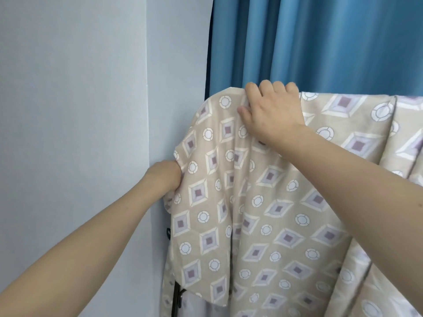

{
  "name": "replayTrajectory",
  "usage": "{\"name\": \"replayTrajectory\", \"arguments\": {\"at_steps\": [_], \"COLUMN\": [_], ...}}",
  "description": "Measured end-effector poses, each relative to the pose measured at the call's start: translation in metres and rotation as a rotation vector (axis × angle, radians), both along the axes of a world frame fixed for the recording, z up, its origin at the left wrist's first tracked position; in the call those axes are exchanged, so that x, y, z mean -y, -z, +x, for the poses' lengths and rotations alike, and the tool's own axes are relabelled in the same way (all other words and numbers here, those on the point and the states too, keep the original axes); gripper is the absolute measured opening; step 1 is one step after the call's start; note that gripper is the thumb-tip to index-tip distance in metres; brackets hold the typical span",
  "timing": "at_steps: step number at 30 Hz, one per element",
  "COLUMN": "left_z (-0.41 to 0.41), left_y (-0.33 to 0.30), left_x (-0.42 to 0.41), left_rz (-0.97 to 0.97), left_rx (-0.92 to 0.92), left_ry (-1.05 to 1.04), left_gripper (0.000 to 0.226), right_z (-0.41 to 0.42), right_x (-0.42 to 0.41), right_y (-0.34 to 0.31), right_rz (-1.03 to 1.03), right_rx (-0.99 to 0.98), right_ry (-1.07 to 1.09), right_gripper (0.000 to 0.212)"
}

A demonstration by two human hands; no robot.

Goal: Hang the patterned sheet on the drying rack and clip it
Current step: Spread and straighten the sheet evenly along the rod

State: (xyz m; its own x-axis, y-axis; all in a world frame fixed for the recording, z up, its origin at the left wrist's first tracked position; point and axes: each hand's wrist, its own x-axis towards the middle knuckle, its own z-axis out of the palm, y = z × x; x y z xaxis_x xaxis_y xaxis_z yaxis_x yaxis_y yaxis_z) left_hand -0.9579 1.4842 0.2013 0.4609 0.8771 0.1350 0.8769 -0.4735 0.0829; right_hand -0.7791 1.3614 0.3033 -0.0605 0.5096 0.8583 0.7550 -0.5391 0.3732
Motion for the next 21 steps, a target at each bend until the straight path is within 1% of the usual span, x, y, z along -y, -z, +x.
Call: {"name": "replayTrajectory", "arguments": {"at_steps": [2,3,4,5,6,8,9,10,11,12,13,15,16,17,18,20,21], "left_z": [-0.003,-0.004,-0.005,-0.005,-0.005,-0.004,-0.001,0.002,0.007,0.011,0.014,0.018,0.019,0.018,0.018,0.015,0.014], "left_y": [-0.013,-0.021,-0.028,-0.036,-0.043,-0.052,-0.052,-0.048,-0.04,-0.029,-0.017,0.005,0.015,0.024,0.031,0.041,0.044], "left_x": [0.017,0.026,0.034,0.041,0.048,0.065,0.069,0.07,0.066,0.058,0.051,0.04,0.036,0.033,0.031,0.028,0.026], "left_rz": [-0.043,-0.027,0.007,0.046,0.049,-0.065,-0.076,-0.013,0.09,0.175,0.209,0.157,0.092,0.016,-0.06,-0.217,-0.284], "left_rx": [-0.049,-0.032,0.018,0.096,0.199,0.384,0.401,0.348,0.265,0.205,0.172,0.086,0.028,-0.035,-0.111,-0.275,-0.317], "left_ry": [-0.004,-0.001,0.018,0.056,0.11,0.219,0.249,0.252,0.233,0.216,0.216,0.222,0.218,0.215,0.202,0.116,0.065], "left_gripper": [0.019,0.014,0.009,0.011,0.017,0.039,0.052,0.059,0.057,0.048,0.034,0.014,0.013,0.018,0.024,0.03,0.03], "right_z": [0.0,0.0,-0.001,0.0,0.001,0.004,0.005,0.005,0.004,0.001,-0.002,-0.007,-0.009,-0.012,-0.015,-0.019,-0.019], "right_x": [0.004,0.005,0.006,0.007,0.008,0.011,0.014,0.019,0.023,0.028,0.032,0.037,0.039,0.04,0.042,0.042,0.041], "right_y": [0.001,0.001,-0.001,-0.002,-0.002,0.004,0.009,0.016,0.026,0.037,0.051,0.08,0.094,0.108,0.119,0.136,0.141], "right_rz": [0.002,0.003,-0.004,-0.015,-0.025,-0.031,-0.02,0.008,0.052,0.106,0.163,0.223,0.199,0.121,0.012,-0.208,-0.286], "right_rx": [0.008,-0.003,-0.027,-0.051,-0.065,-0.034,-0.001,0.029,0.043,0.041,0.024,-0.029,-0.063,-0.14,-0.275,-0.61,-0.755], "right_ry": [-0.014,-0.015,-0.017,-0.029,-0.054,-0.13,-0.157,-0.174,-0.18,-0.182,-0.193,-0.217,-0.211,-0.198,-0.179,-0.105,-0.076], "right_gripper": [0.037,0.035,0.034,0.032,0.032,0.037,0.042,0.045,0.044,0.041,0.038,0.031,0.03,0.033,0.038,0.052,0.058]}}
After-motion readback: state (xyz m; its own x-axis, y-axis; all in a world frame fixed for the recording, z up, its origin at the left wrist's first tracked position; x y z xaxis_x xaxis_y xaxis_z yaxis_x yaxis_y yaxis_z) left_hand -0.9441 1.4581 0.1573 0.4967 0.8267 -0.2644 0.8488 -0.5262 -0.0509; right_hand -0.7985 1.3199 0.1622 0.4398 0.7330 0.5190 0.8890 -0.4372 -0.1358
